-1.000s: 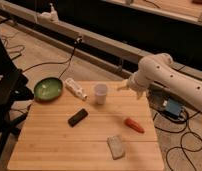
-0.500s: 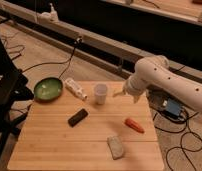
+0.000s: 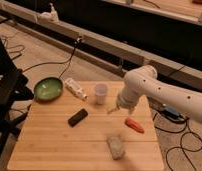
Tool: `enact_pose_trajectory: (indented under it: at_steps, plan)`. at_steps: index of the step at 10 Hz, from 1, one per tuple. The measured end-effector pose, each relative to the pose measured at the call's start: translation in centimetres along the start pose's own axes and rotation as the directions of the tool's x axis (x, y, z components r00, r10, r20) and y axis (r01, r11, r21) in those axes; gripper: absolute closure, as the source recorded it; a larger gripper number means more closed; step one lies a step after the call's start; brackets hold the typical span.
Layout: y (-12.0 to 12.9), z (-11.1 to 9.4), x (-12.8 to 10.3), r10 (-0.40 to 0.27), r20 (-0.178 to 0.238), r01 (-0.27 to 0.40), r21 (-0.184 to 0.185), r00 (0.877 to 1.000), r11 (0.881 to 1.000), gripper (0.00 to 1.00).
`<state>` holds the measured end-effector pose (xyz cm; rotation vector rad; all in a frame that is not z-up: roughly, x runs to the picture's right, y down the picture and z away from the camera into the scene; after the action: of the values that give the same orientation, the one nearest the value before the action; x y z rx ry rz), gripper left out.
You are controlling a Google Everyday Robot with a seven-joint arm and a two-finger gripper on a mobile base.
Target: Place the white sponge in the ceramic bowl
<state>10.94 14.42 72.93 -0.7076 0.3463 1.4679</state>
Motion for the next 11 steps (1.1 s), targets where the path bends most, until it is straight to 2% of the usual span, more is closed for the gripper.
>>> enact_pose_trajectory:
  at_steps: [1,2,7,8,11]
  plan:
    - [0.5,0.9,1.5,-0.028,-0.033,0.028,0.000,0.999,1.000,0.29]
    - [0.5,1.1,2.0,-0.035,-0.045,0.035,0.000,0.998,0.999,0.29]
    - [0.5,1.2,1.9,-0.036,-0.046,0.036,0.005,0.998,0.999,0.29]
    - [0.0,2.3,2.5,-0.023,-0.078,0.025,0.024,0.997,0.999,0.29]
    - [-0.3,5.4,4.5,0.012,-0.162,-0.006,0.035,0.987,0.999,0.29]
